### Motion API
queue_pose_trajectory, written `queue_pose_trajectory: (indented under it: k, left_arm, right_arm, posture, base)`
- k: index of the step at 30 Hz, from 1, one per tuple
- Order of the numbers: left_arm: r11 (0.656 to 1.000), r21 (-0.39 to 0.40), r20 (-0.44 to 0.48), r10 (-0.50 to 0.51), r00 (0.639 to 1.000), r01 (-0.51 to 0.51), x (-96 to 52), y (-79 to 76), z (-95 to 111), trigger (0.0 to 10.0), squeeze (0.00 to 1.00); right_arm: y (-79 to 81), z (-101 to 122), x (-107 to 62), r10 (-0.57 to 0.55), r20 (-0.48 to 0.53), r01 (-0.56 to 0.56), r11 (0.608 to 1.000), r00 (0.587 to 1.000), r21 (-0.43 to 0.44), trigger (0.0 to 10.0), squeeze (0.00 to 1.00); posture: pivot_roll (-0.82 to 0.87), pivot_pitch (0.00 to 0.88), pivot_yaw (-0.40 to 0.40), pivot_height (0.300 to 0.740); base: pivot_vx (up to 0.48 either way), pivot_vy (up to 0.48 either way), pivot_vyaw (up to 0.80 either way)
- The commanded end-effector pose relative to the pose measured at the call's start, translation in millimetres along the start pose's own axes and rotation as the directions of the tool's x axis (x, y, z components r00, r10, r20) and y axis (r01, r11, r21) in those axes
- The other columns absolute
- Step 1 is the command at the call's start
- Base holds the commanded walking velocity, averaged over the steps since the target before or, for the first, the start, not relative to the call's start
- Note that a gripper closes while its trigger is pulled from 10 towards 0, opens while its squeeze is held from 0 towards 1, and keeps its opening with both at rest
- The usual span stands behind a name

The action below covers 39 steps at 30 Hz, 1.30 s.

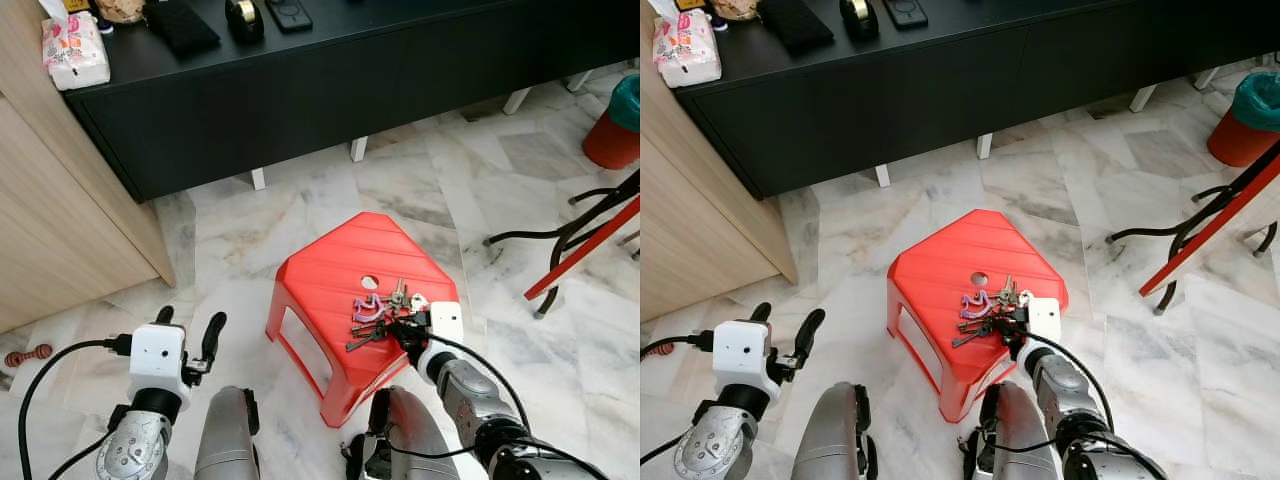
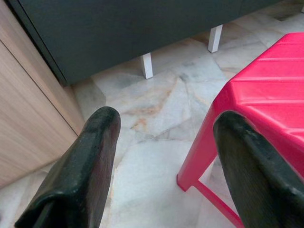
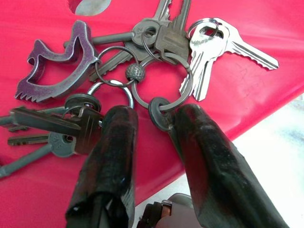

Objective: Hang keys on a hook

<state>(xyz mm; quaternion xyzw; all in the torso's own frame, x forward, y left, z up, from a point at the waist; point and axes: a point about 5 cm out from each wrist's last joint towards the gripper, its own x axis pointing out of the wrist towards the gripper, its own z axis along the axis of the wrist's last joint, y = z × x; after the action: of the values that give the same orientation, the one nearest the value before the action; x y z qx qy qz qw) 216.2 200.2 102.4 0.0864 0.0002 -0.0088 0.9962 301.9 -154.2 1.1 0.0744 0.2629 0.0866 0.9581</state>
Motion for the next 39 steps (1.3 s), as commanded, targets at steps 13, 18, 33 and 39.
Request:
queue_pose_trajectory:
  k: [13,18,33,39]
  left_arm:
    - [1.000,0.020,-0.007,-0.019,1.000,0.020,1.3,-1.4,0,10.0,0.00]
    - [1.000,0.023,-0.008,-0.017,1.000,0.017,3.0,-0.2,-1,10.0,0.00]
    - [1.000,0.026,0.003,0.002,1.000,-0.002,21.3,3.0,-6,10.0,0.00]
    - [1.000,0.026,0.010,0.012,1.000,-0.012,34.6,5.1,-9,10.0,0.00]
  right_arm:
    - [-6.6,-25,-7.7,-0.048,-0.074,0.051,0.998,0.996,0.030,0.0,0.00]
    - [-7.2,-21,-6.9,-0.058,-0.060,0.059,0.998,0.997,0.030,0.0,0.00]
    - [-13.4,6,-4.6,-0.070,0.095,0.065,0.996,0.993,0.053,0.0,0.00]
    - [-17.6,24,-4.7,-0.064,0.188,0.057,0.997,0.980,0.042,0.0,0.00]
  posture:
    - [0.19,0.266,-0.075,0.621]
    - [0.19,0.257,-0.075,0.621]
    - [0.17,0.162,-0.089,0.621]
    - [0.14,0.109,-0.092,0.621]
  base:
    - [0.000,0.000,0.00]
    - [0.000,0.000,0.00]
    - [0.000,0.000,0.00]
    - [0.000,0.000,0.00]
